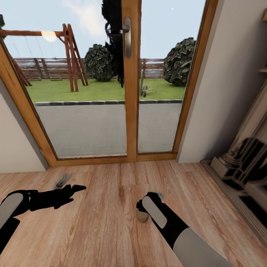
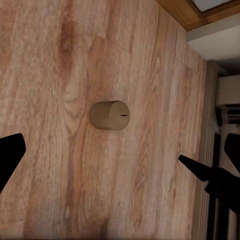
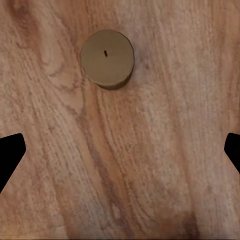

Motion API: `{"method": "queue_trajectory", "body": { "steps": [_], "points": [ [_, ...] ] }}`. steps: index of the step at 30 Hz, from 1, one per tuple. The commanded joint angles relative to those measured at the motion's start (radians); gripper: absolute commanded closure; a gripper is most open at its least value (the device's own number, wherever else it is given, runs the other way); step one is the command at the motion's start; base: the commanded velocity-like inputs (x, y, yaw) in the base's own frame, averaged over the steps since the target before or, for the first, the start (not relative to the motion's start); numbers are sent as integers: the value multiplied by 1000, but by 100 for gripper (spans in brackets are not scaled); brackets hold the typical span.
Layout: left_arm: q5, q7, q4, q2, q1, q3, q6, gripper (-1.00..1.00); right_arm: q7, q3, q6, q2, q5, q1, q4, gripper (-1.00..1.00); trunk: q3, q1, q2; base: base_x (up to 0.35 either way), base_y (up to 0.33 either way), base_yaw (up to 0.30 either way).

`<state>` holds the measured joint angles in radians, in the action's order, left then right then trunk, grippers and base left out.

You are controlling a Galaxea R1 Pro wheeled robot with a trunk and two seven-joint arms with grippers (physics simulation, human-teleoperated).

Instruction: Place each of the two pumpkins and all three candles from the living room inside a cabinet in the living room (use any cabinet), then make sure every cabinet is closed, and position the cauldron so it is next to a table in the living room.

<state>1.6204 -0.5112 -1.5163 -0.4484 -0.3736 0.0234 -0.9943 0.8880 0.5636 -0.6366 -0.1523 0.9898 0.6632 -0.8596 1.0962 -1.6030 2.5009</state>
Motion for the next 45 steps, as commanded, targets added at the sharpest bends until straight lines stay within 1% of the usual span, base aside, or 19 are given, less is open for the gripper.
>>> {"method": "queue_trajectory", "body": {
  "steps": [1, 33, 35, 37, 38, 42, 45],
  "points": [
    [12, -10, -1, -1, -1, 1, 0, -100, 8, 2, -3, 0, 7, 1, -1, -100, 5, 0, 1, 0, 0, 0],
    [16, -10, 0, -1, -1, 1, 0, -100, 8, 4, 0, 0, 4, 1, 4, -100, 129, -15, 8, 0, 0, 0],
    [16, -10, 0, -1, -1, 1, 0, -100, 8, 4, 5, 0, 3, 1, 3, -100, 136, -15, 9, 0, 0, 0],
    [16, -10, 1, -1, -1, 2, 0, -100, 7, 5, 27, 0, 3, 1, 3, -100, 144, -16, 9, 0, 0, 0],
    [16, -10, 1, -1, -1, 2, 0, -100, 3, 7, 44, 0, 3, 1, 3, -100, 148, -17, 9, 0, 0, 0],
    [16, -10, 1, -1, -1, 2, 0, -100, -28, 11, 58, 0, 3, 1, 2, -100, 163, -19, 10, 0, 0, 0],
    [16, -10, 1, 0, -1, 2, 0, -100, -79, 11, 62, 2, 1, 1, 15, -100, 175, -20, 11, 0, 0, 0]
  ]
}}
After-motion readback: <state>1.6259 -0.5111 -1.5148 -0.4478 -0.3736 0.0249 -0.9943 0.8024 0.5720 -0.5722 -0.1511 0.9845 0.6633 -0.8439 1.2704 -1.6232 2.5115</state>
